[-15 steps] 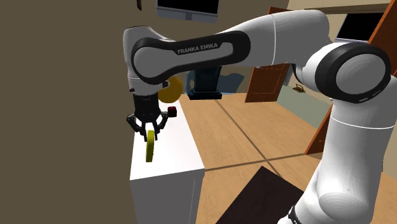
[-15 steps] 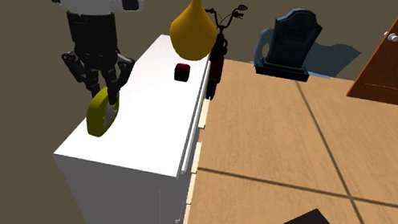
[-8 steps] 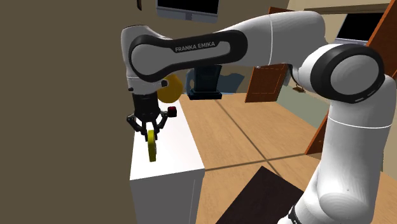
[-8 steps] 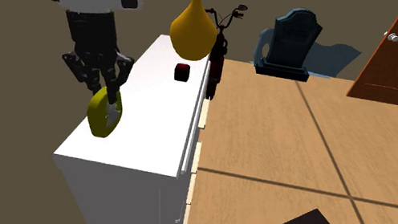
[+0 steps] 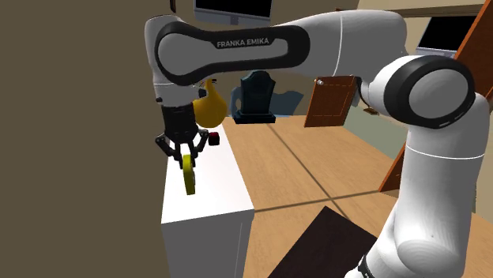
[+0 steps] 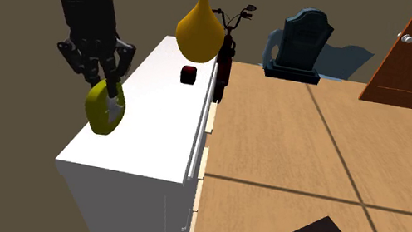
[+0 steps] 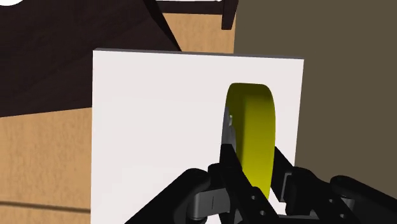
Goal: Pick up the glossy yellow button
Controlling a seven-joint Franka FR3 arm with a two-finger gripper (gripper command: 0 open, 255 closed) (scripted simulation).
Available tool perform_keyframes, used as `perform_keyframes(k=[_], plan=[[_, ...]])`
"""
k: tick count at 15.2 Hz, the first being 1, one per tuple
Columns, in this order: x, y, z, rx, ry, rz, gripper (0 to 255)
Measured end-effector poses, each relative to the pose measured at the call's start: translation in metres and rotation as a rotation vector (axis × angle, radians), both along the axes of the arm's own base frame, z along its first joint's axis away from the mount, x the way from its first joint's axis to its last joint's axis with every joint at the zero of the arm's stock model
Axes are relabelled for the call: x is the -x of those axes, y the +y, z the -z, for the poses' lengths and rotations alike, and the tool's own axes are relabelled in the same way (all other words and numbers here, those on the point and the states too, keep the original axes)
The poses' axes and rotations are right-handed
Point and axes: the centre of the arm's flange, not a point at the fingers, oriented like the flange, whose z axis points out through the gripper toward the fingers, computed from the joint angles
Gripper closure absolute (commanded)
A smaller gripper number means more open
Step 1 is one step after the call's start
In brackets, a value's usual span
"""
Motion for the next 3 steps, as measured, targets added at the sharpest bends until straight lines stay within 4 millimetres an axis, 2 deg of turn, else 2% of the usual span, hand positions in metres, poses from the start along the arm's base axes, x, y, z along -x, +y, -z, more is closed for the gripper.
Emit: perform_keyframes(k=[3], plan=[[-0.0005,0.0003,-0.0077,-0.002,0.003,-0.003,255]])
